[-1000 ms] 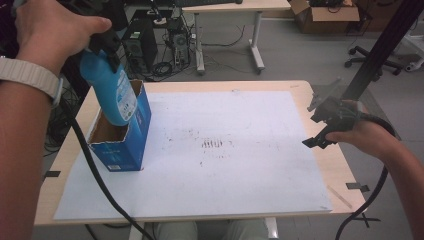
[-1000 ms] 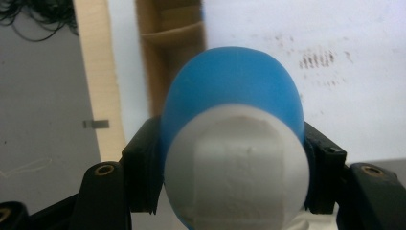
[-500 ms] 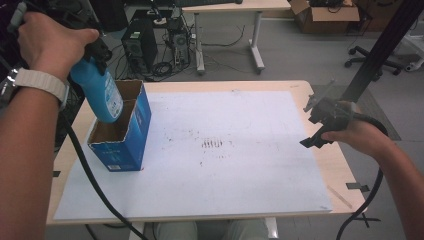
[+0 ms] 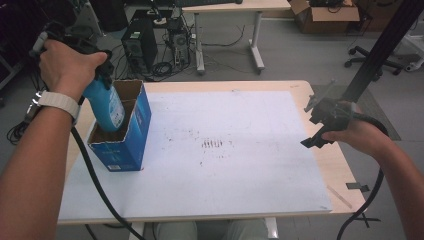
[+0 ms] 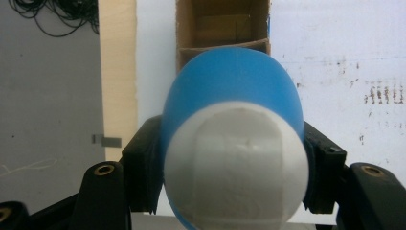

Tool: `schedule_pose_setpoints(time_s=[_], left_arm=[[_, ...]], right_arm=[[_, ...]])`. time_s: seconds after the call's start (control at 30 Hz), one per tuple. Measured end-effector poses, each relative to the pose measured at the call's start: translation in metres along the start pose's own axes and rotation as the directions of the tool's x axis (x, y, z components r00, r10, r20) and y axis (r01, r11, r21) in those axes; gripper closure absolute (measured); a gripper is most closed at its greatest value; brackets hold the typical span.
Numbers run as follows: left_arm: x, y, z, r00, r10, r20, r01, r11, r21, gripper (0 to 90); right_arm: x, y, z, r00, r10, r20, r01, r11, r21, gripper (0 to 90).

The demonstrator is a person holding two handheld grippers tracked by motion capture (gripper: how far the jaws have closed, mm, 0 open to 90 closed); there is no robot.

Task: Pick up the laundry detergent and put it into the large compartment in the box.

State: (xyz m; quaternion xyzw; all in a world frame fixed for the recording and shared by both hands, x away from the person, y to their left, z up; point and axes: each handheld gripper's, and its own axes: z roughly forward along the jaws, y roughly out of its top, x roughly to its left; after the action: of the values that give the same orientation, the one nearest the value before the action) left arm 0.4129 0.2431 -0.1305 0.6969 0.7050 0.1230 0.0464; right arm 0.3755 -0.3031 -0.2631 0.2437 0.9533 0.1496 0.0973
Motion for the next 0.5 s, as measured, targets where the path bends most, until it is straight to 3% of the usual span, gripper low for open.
schedule_pose_setpoints(time_s=[0.4, 0.5], left_arm=[[-0.001, -0.006, 0.057, 0.9996, 0.028, -0.006, -0.028, 0.9993, 0.025, 37.7], [-0.001, -0.007, 0.065, 0.9995, 0.031, -0.008, -0.031, 0.9991, 0.027, 37.7]], right_arm=[[0.000, 0.000, 0.004, 1.0000, 0.006, -0.005, -0.006, 1.000, 0.015, 12.1], [0.000, 0.000, 0.004, 1.0000, 0.007, -0.005, -0.007, 1.000, 0.016, 12.1]])
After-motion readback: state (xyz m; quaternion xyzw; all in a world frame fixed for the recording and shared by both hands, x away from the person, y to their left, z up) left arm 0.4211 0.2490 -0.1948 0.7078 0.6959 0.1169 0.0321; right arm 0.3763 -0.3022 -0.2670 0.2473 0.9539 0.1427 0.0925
